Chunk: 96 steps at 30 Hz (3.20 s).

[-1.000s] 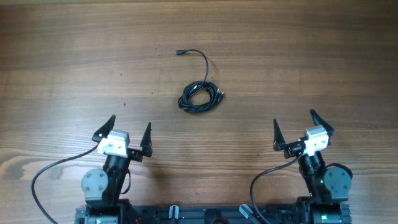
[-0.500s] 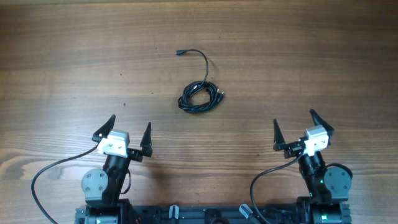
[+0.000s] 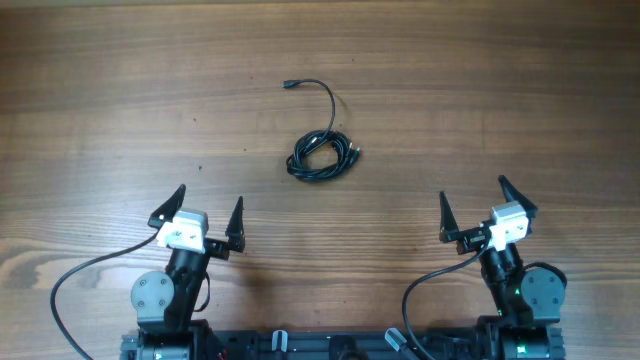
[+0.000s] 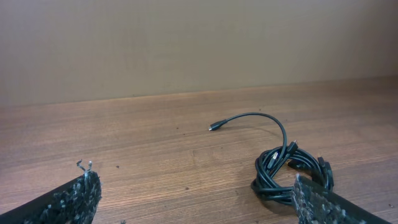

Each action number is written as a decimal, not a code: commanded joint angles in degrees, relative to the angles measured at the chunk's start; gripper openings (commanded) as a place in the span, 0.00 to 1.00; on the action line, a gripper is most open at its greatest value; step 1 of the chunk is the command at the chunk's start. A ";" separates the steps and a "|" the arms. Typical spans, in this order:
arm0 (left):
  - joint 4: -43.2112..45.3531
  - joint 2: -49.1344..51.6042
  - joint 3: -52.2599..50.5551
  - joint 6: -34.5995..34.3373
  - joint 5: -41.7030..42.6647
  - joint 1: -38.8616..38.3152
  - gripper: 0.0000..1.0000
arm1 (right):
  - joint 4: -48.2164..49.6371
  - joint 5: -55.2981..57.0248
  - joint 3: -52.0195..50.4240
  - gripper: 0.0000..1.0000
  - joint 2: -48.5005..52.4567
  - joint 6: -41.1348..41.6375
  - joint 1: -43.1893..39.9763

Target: Untangle cables

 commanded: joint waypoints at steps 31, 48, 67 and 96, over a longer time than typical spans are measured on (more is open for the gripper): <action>-0.22 -0.46 -0.26 0.76 0.07 0.07 1.00 | 0.13 0.76 -0.09 1.00 -0.33 -0.11 0.26; -0.24 -0.46 -0.26 0.76 0.07 0.07 1.00 | 0.13 0.79 -0.09 1.00 -0.33 -0.13 0.26; -0.24 -0.46 -0.26 0.76 0.07 0.07 1.00 | 0.13 0.79 -0.09 1.00 -0.33 -0.11 0.26; -0.20 -0.46 -0.26 0.85 0.07 0.07 1.00 | 0.15 0.98 -0.09 1.00 -0.33 -3.08 0.26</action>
